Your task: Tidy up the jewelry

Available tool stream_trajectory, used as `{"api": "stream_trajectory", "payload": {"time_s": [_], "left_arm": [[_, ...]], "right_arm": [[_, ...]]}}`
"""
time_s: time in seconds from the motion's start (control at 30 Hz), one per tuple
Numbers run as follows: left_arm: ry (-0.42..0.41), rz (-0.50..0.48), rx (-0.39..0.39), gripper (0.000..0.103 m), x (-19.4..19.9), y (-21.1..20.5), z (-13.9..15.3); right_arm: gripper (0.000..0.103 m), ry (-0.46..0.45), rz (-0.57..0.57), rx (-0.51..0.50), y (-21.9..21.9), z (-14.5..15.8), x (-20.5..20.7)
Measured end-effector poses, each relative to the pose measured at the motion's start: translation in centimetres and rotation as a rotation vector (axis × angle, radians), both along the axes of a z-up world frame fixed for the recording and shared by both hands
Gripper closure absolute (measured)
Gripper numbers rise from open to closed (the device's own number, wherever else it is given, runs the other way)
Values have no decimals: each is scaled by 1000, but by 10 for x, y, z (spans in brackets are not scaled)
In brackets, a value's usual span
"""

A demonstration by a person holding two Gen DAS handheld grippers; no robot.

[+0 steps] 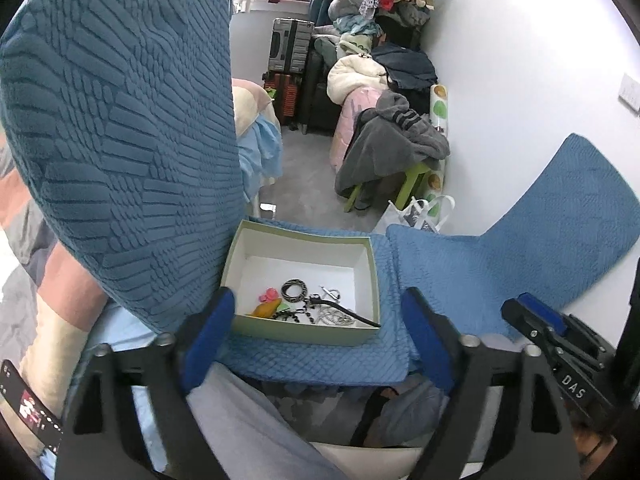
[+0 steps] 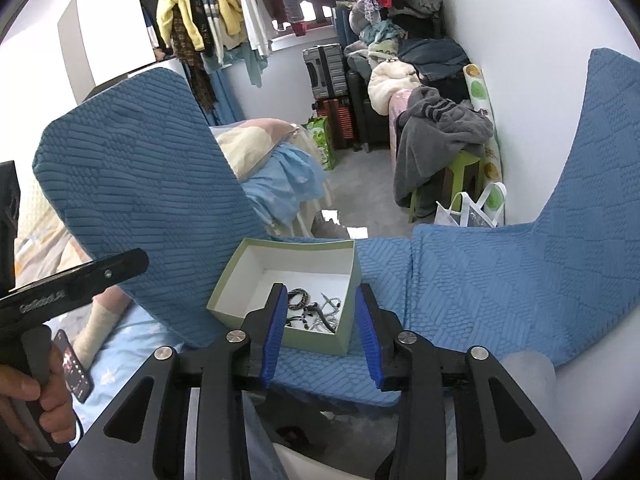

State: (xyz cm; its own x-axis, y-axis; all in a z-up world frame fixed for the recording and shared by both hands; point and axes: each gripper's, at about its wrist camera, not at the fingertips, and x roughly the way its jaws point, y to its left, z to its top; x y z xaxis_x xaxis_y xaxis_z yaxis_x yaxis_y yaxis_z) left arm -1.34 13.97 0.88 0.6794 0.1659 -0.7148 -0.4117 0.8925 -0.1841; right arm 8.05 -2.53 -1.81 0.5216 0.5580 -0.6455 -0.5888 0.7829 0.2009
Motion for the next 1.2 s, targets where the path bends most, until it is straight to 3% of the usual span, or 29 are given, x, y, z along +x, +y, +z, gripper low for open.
{"api": "stream_trajectory", "payload": {"time_s": [0.1,0.13,0.17,0.3,0.37,0.47,1.2], "left_arm": [[19,10,1,17,2,0,-2],[25,16,2,17,2,0,-3],[29,21,2,16,2,1,-4],[28,37,0,16,-1,1,-4],[28,40,3,16,-2,1,-4],[31,39,1,16,-2,0,-4],[46,41,16,16,-1,2,-6]], "right_arm": [[51,-2,-7,-6,-1,-1,1],[37,-5,-13,-9,-1,-1,2],[31,-16,-26,-7,-2,0,2],[26,-47,-45,-14,-3,2,1],[11,-50,-51,-17,-3,2,1],[0,-54,-61,-21,-4,3,1],[0,-72,-53,-68,-10,4,5]]}}
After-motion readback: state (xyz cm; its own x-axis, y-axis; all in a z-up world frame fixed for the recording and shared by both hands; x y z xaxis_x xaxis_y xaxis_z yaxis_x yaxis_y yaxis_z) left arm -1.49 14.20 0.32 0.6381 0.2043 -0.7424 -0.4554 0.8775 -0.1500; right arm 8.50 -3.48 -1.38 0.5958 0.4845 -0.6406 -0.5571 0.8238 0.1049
